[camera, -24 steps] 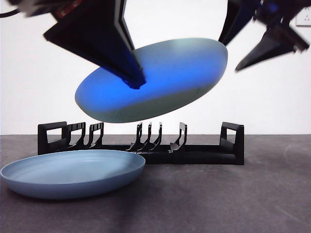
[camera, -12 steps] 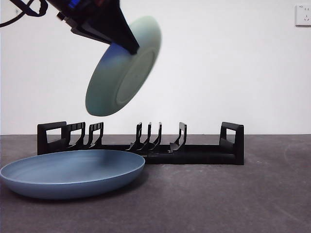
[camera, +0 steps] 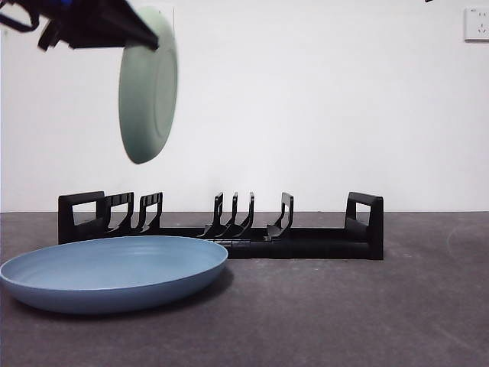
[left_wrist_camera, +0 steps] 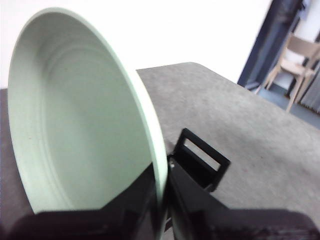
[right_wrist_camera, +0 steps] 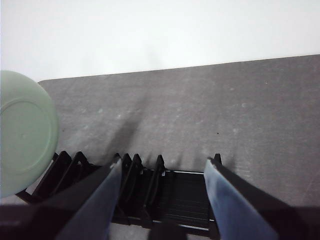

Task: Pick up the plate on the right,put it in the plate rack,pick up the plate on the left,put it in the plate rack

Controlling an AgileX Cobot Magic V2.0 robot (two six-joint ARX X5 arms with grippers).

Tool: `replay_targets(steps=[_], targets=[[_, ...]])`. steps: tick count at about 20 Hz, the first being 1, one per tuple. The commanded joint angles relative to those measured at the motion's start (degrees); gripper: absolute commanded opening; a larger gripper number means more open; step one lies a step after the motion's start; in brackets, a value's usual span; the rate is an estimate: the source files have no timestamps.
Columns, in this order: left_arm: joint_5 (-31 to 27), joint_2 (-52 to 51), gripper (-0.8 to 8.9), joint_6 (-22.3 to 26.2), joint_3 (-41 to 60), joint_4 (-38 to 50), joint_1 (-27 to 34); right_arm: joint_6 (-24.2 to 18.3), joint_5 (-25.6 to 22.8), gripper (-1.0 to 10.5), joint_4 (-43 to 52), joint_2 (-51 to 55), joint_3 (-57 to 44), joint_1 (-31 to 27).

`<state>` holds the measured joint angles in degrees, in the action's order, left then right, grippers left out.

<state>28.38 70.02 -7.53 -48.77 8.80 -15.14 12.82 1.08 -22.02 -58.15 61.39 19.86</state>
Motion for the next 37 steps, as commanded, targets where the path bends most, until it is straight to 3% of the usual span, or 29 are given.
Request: replay_targets(steps=[1,11,18,19,24,26,32,34,37], targets=[[0.74,2.36,-0.09,-2.21,-0.13,1.03,1.6,-0.24,0.04,2.8,0.33,-0.26,0.07,-0.02],[0.42,11.1,-0.09,-1.49,-0.13,3.06,3.34,-0.24,0.02,2.8,0.33,-0.35,0.07,-0.02],[-0.28,13.27,0.08,1.31,-0.13,-0.59,3.23,-0.24,0.04,2.8,-0.31,-0.35,0.07,-0.02],[-0.2,13.27,0.26,1.84,-0.15,-1.25,3.23,-0.24,0.04,2.8,-0.44,-0.37,0.07,-0.02],[1.14,12.46,3.03,1.77,-0.13,-5.6,3.23,-0.2,0.94,2.8,-1.68,-0.92,0.07,0.11],[2.4,11.3,3.22,1.81,-0.15,-7.13,3.21,-0.2,3.76,2.8,-2.36,-1.62,0.07,0.11],[4.72,3.3,3.22,5.27,-0.15,-9.94,2.36,0.46,18.1,2.8,-4.11,-6.54,0.07,0.52],[4.04,-0.74,3.22,7.37,-0.15,-11.32,1.75,0.46,20.61,2.8,-4.66,-9.09,0.07,1.51],[-1.73,-7.78,3.21,11.47,-0.52,-15.15,-0.11,0.42,22.64,2.8,-4.94,-13.35,0.07,3.45]])
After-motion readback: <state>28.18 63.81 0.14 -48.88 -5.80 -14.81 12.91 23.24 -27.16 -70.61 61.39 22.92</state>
